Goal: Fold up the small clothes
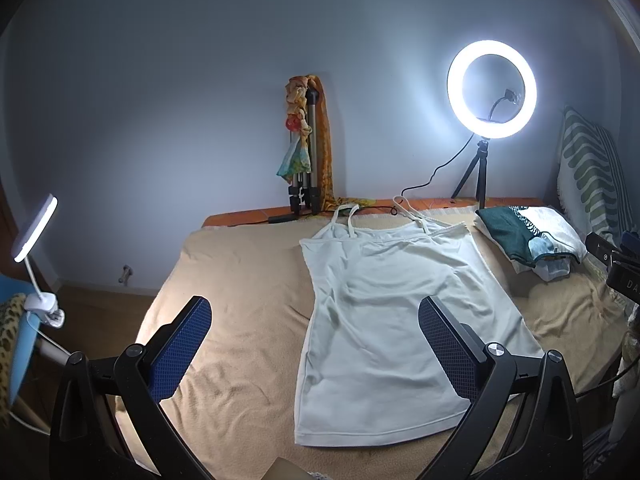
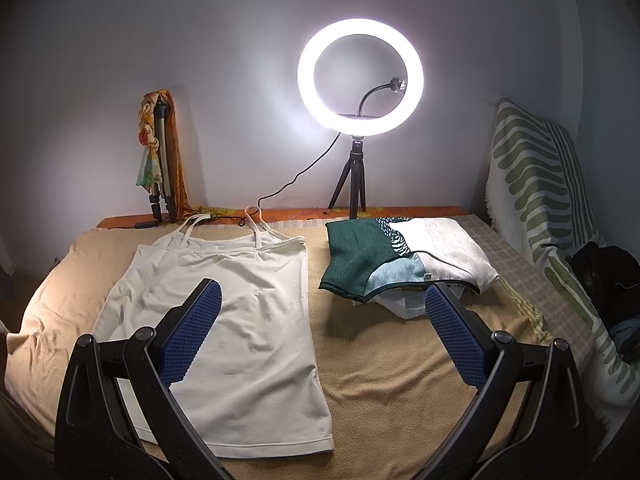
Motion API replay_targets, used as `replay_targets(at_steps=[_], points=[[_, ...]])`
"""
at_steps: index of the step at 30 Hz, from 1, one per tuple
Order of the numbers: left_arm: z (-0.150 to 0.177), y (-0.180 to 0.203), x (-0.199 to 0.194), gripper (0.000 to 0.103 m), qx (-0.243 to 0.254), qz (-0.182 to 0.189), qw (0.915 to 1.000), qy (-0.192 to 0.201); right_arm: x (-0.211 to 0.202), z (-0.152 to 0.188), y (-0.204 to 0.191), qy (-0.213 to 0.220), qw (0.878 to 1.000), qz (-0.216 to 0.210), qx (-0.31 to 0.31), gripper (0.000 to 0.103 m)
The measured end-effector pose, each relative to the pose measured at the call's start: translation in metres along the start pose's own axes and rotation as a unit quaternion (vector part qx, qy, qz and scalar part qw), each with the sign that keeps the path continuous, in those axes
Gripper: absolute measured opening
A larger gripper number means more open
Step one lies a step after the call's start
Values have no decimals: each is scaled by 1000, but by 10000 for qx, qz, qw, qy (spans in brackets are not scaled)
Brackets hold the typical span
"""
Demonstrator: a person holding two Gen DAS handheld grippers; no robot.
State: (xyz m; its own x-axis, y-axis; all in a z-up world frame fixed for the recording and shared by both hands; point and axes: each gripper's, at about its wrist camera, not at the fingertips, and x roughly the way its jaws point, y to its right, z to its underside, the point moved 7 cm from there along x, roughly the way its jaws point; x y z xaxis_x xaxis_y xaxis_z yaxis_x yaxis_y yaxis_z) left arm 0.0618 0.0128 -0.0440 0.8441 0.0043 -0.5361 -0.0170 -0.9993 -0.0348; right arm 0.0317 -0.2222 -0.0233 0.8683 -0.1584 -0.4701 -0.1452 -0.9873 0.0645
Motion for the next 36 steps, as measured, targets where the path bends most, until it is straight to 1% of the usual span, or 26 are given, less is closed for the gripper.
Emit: replay_targets(at_steps=[23, 36], points=[[1, -2, 0, 103, 3, -30, 10000, 11, 0, 1, 0, -12, 10000, -2, -9, 103], [7, -9, 3, 103, -34, -89, 9999, -60, 2, 4, -2, -29, 10000, -28, -7, 103]])
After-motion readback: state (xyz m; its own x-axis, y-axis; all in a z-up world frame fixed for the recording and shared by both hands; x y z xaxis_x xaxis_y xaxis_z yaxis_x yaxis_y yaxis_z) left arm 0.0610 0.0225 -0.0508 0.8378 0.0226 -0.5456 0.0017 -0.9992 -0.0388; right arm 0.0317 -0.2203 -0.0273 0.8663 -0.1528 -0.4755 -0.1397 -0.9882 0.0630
